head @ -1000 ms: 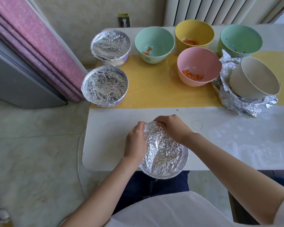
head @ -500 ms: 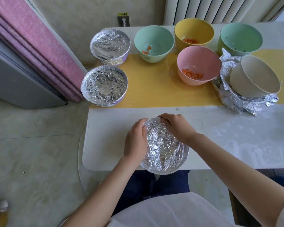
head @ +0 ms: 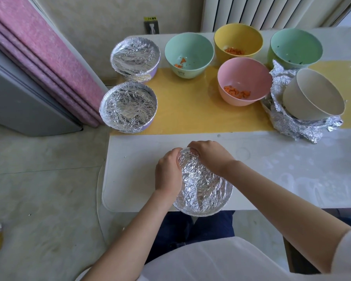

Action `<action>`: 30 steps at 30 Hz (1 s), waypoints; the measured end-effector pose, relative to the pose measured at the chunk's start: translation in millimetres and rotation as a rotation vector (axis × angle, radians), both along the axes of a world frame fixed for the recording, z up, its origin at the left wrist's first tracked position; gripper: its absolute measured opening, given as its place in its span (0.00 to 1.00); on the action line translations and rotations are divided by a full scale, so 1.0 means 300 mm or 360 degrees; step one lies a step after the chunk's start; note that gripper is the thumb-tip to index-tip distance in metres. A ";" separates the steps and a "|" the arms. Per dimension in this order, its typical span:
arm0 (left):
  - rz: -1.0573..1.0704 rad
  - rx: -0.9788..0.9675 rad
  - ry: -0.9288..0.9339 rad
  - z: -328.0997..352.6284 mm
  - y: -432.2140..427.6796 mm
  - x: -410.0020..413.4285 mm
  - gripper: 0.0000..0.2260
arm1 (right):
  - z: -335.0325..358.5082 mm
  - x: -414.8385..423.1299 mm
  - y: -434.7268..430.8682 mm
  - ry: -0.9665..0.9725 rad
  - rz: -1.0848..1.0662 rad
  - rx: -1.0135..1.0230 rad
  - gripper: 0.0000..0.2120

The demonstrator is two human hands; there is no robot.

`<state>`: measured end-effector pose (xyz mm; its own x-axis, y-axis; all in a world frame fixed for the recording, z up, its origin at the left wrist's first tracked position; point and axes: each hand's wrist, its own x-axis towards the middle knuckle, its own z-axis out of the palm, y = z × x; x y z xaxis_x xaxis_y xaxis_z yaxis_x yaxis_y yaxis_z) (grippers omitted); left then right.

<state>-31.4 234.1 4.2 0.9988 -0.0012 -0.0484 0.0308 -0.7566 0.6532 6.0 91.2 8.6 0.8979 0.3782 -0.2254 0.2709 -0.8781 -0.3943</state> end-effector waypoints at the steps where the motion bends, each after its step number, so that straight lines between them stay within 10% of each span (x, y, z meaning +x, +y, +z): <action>1: -0.0004 0.0008 0.0009 0.001 -0.002 -0.001 0.14 | 0.005 0.000 0.002 0.0004 0.0002 -0.0060 0.10; 7: -0.0020 0.0149 0.0041 -0.001 -0.005 -0.002 0.17 | 0.054 0.023 0.044 0.0053 0.0163 -0.0358 0.14; 21: -0.0055 0.0239 0.0069 0.005 -0.002 -0.007 0.20 | 0.010 -0.011 -0.071 0.0157 -0.0291 0.0340 0.13; 30: -0.0058 0.0114 0.0113 0.032 0.007 -0.020 0.20 | -0.002 -0.029 -0.062 0.0072 -0.0242 0.0177 0.11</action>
